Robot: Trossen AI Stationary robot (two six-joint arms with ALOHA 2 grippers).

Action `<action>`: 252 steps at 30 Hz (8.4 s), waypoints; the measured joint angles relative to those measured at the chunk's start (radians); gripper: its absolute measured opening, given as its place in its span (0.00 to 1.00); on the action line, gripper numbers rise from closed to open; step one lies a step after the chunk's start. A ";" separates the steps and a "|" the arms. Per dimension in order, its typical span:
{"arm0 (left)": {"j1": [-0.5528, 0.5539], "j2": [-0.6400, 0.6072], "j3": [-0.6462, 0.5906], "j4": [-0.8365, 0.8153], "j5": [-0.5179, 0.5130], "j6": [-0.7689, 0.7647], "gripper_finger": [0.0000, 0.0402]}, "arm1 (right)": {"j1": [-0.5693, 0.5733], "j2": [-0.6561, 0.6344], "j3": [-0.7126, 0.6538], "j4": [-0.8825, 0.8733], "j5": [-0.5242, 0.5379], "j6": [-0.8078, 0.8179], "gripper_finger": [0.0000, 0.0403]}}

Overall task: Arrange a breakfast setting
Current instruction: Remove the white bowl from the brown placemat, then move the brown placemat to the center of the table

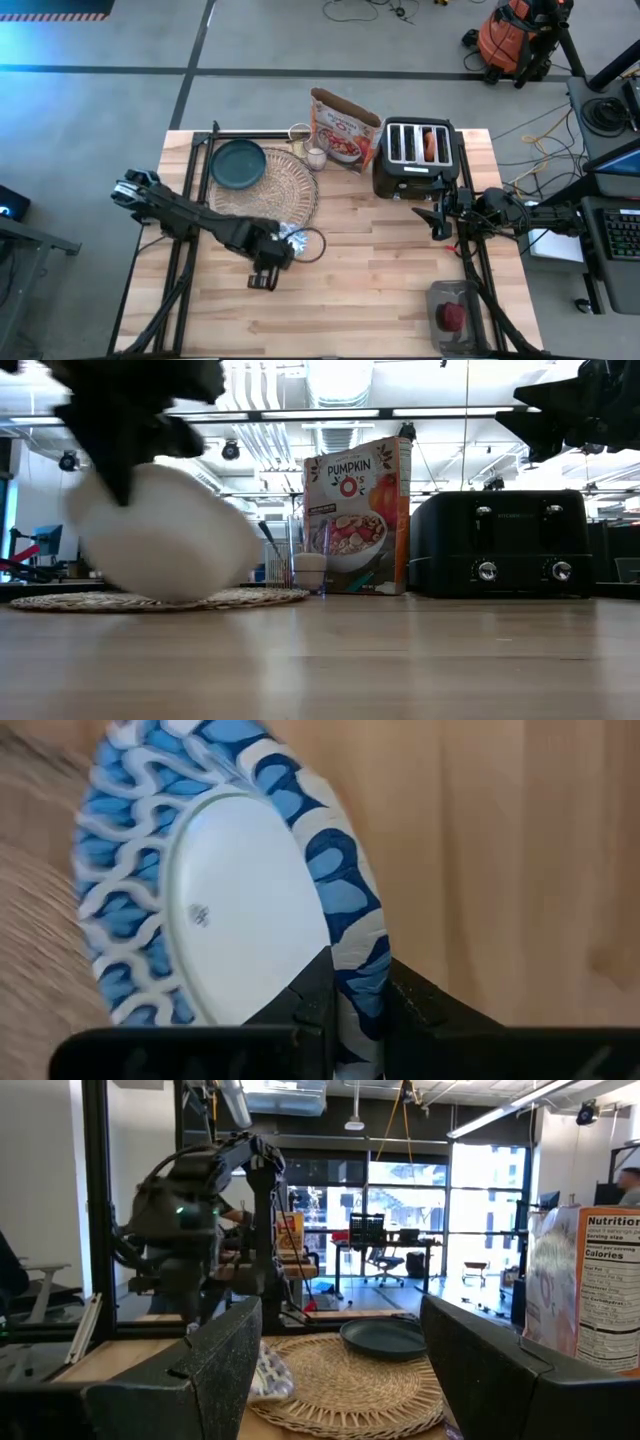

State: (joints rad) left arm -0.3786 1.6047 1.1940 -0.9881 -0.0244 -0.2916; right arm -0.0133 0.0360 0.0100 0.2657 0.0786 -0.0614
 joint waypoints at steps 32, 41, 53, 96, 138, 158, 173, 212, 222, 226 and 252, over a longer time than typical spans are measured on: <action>-0.460 0.231 0.100 0.146 0.279 -0.780 0.16 | 0.000 0.000 0.000 0.000 0.000 0.000 0.65; -0.477 0.232 0.140 0.134 0.280 -0.744 0.33 | 0.000 0.000 0.000 0.000 0.000 0.000 0.65; -0.481 0.229 0.276 -0.193 0.118 -0.688 0.40 | 0.000 0.000 0.000 0.000 0.000 0.000 0.65; 0.433 -0.020 -0.333 0.214 -0.328 -0.293 0.40 | 0.000 0.000 0.000 0.000 0.000 0.001 0.65; 0.233 0.078 -0.266 0.456 -0.140 -0.436 0.40 | 0.000 0.000 0.000 0.000 0.000 0.001 0.65; 0.134 0.223 0.074 -0.012 -0.139 -0.372 0.40 | 0.000 0.000 0.000 0.000 0.000 0.000 0.65; 0.104 0.224 -0.095 -0.005 -0.094 -0.455 0.40 | 0.000 0.000 0.000 0.000 0.000 -0.001 0.65; 0.127 0.224 -0.114 0.521 -0.082 -0.394 0.40 | 0.000 0.000 0.000 0.000 0.000 -0.001 0.65; 0.144 0.228 0.002 0.293 -0.236 -0.342 0.40 | 0.000 0.000 0.000 0.000 0.000 0.001 0.65; 0.176 0.257 0.002 0.307 -0.242 -0.321 0.40 | 0.000 0.000 0.000 0.000 0.000 0.001 0.65; 0.190 0.618 0.510 0.041 -0.217 -0.161 0.40 | 0.000 0.000 0.000 0.000 0.000 0.000 0.65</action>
State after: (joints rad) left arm -0.1885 2.2226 1.7040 -0.9472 -0.2419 -0.4530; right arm -0.0134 0.0360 0.0097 0.2657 0.0785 -0.0611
